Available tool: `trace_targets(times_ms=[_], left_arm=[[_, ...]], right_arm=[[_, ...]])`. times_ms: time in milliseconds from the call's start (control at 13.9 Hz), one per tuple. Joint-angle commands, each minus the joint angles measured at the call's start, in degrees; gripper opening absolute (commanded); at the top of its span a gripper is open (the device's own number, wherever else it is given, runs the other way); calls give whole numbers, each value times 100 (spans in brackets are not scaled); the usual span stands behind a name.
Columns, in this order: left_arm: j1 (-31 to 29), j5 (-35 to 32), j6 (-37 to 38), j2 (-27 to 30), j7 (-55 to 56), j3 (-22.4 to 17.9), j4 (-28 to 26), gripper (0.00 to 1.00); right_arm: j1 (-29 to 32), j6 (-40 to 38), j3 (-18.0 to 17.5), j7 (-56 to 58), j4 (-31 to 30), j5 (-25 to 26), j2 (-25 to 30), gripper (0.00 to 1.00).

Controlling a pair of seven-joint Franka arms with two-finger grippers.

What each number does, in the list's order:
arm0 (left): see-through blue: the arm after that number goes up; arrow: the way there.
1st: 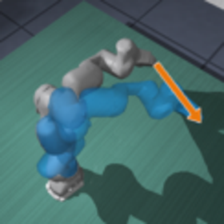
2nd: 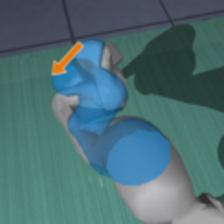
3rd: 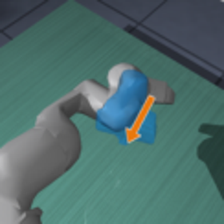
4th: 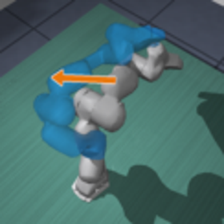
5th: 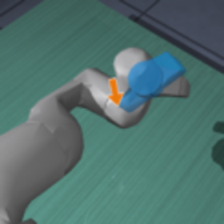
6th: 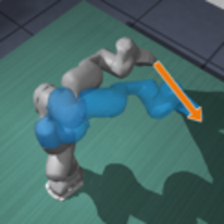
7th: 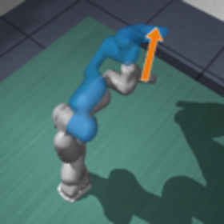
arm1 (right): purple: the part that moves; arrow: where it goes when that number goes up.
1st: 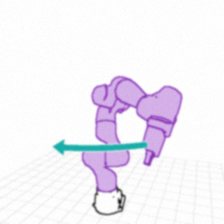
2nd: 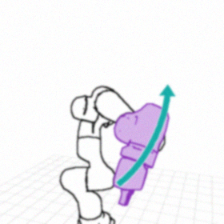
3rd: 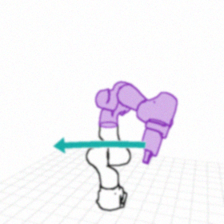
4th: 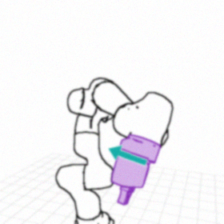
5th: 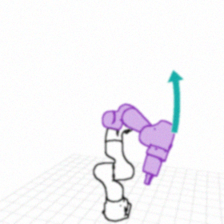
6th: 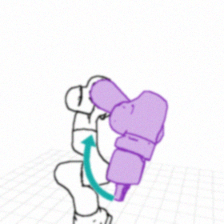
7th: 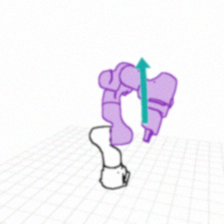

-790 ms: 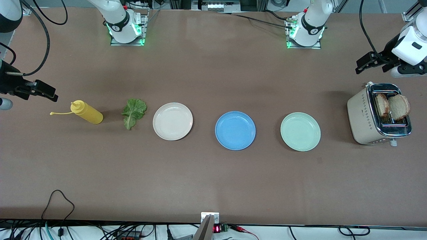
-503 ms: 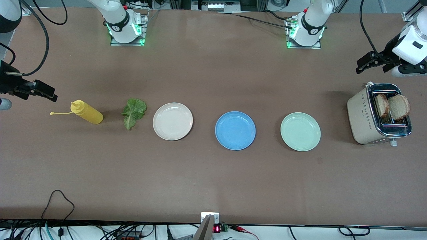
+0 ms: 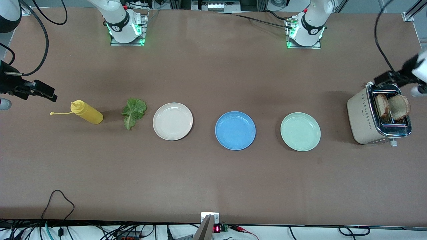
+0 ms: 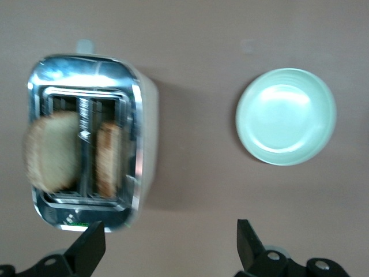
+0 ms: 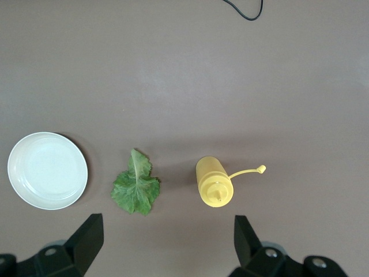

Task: Make sandwich in blue plate with both arms
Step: 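Reach the left gripper down to the bread slice in the toaster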

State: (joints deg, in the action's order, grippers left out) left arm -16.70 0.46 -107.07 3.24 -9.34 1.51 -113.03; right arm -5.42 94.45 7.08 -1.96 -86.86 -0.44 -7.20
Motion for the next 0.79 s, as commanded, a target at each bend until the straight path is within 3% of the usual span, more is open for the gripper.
trace_targets(times_ms=[0, 359, 718], left_arm=[[-377, 15, -348, -454, -393, 51, 44, 100], [-475, 15, -762, -1088, -384, 42, 53, 99], [-712, 15, -718, -1255, -384, 42, 35, 67]], right_arm=[[33, -111, -5, 29, 100, 0, -114, 100], [-29, -558, -14, 3, 82, 53, -431, 100], [24, -682, -14, 55, 38, 53, -458, 100]])
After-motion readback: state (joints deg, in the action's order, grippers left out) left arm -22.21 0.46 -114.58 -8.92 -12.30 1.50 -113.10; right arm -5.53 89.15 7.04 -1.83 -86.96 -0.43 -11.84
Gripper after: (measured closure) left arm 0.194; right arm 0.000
